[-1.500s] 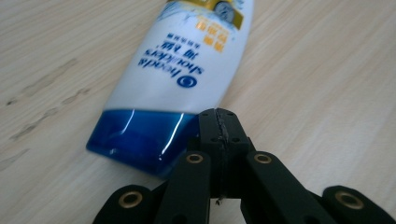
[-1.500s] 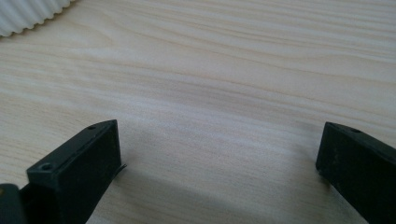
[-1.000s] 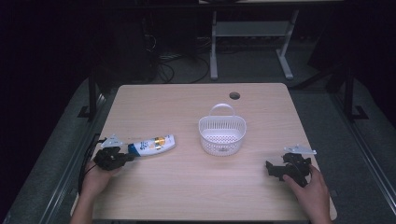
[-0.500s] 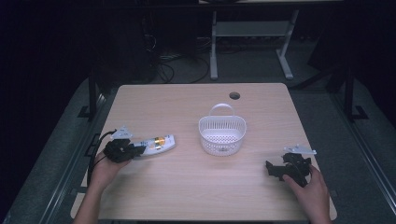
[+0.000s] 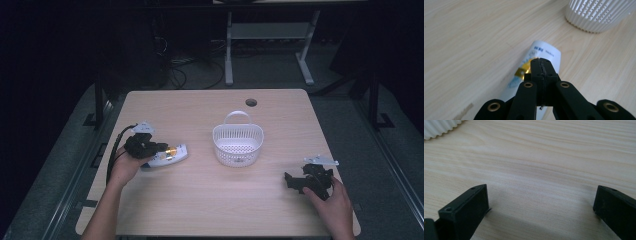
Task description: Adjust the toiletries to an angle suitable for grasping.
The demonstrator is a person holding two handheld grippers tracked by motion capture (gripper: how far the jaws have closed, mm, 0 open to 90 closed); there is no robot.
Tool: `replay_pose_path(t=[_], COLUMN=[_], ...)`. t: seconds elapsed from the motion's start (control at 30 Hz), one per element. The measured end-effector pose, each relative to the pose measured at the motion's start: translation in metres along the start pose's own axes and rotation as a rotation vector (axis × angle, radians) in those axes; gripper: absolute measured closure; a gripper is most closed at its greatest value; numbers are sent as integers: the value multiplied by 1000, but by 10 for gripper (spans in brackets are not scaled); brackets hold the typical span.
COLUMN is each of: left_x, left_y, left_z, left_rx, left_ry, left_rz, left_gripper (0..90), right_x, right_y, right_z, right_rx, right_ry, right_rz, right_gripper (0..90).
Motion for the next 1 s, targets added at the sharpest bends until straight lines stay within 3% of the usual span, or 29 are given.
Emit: replay_pose_path(t=[0.23, 0.37, 0.77, 1.0], left_x=[-23, -37, -41, -39], left_y=[-8, -23, -61, -65], left_z=[3, 3, 13, 9], left_rx=[21, 30, 22, 25], left_ry=[-8, -9, 11, 5], left_rz=[0, 8, 92, 114], left_gripper=[900, 900, 900, 900], right_x=[0, 0, 0, 0], right_y=[0, 0, 0, 0], right_z=[0, 0, 0, 0], right_rx=[-1, -1, -2, -2], right_ry=[1, 1, 1, 1], right_rz=[1, 1, 1, 1], right_gripper=[0, 0, 0, 0])
Point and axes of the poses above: each handheld gripper's, and its own axes: y roughly backward along the jaws, x roughly out of its underside, z roughly to its left, the point moved 10 cm from there along -y, roughly forward along the jaws, and after that the axes turned 15 degrees about z, right-handed, at the moved point
